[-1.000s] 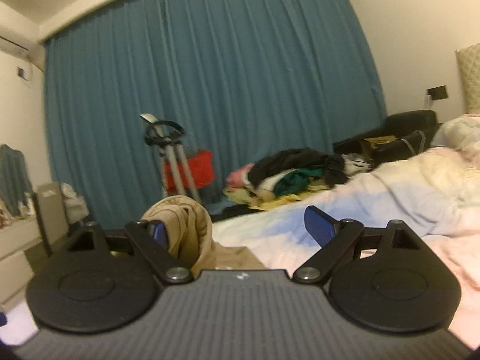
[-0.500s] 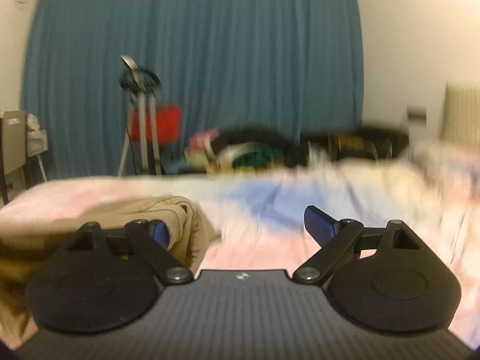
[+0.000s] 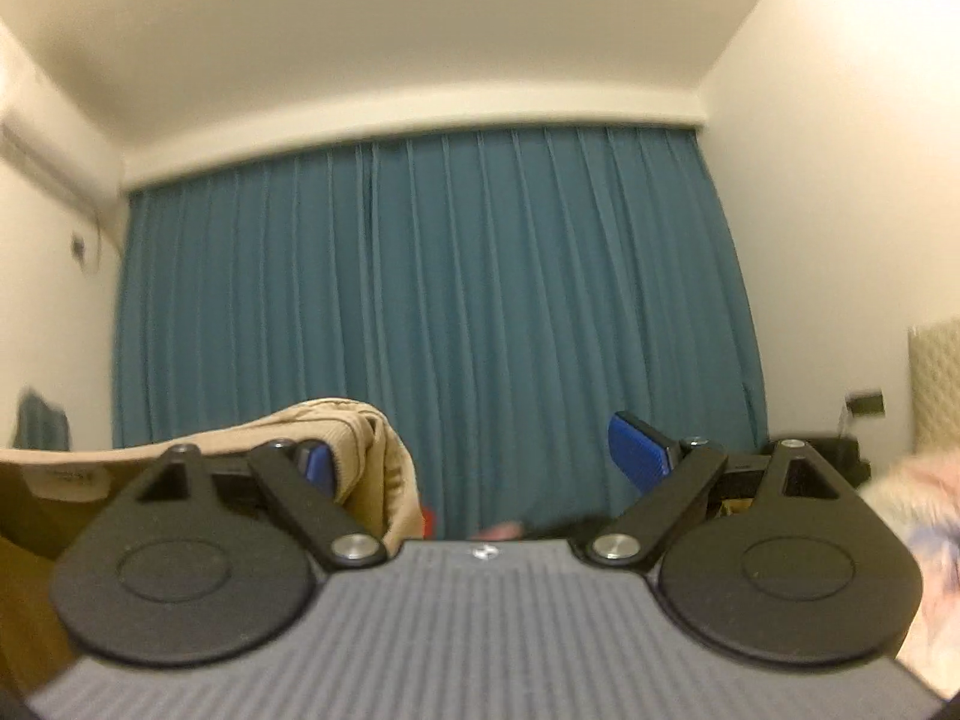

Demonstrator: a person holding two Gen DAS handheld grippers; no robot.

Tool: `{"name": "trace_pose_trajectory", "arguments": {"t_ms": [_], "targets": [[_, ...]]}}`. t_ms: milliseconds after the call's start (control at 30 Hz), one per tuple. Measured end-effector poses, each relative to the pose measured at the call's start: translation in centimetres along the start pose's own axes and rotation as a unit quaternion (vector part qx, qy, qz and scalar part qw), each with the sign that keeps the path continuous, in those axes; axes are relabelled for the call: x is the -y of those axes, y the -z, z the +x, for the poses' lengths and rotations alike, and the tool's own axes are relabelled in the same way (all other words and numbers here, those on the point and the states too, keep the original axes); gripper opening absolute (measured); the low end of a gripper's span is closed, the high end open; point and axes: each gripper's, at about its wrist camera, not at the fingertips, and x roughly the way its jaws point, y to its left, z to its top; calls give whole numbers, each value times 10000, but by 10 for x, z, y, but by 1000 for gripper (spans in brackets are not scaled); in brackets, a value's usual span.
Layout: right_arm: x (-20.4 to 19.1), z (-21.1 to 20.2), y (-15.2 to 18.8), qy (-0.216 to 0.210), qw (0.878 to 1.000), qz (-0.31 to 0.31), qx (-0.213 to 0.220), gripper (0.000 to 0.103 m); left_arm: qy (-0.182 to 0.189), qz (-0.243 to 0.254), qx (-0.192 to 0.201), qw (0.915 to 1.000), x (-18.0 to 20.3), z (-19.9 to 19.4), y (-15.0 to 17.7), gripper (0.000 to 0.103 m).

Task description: Fold clothes

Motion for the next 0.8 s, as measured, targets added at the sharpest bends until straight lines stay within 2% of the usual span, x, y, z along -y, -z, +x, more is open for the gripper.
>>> {"name": "trace_pose_trajectory", "arguments": {"t_ms": [133,200,300,367,500,667,800], "targets": [[2,-16,-69,-152,9992,-28,378,90,284,-140,276,9991,-1,1,-76,103],[4,-23,-100,-215,9983,-77,532,90,384,-213,323,9985,-1,1,-102,103],[6,-30,-131,-284,9978,-88,590,90,572,-366,191,9975,1,7,-122,103],[7,-29,-134,-272,9987,-68,433,90,716,-475,-72,9963,3,14,-121,103],[14,-8,-110,-254,9997,-27,-70,90,929,-665,-678,9911,7,31,-86,103],[19,44,-49,-139,9971,-129,-744,90,1033,-734,-1503,9805,13,76,2,103],[17,109,2,-13,9930,-104,-1174,90,826,-641,-1978,9747,23,134,77,103]]}}
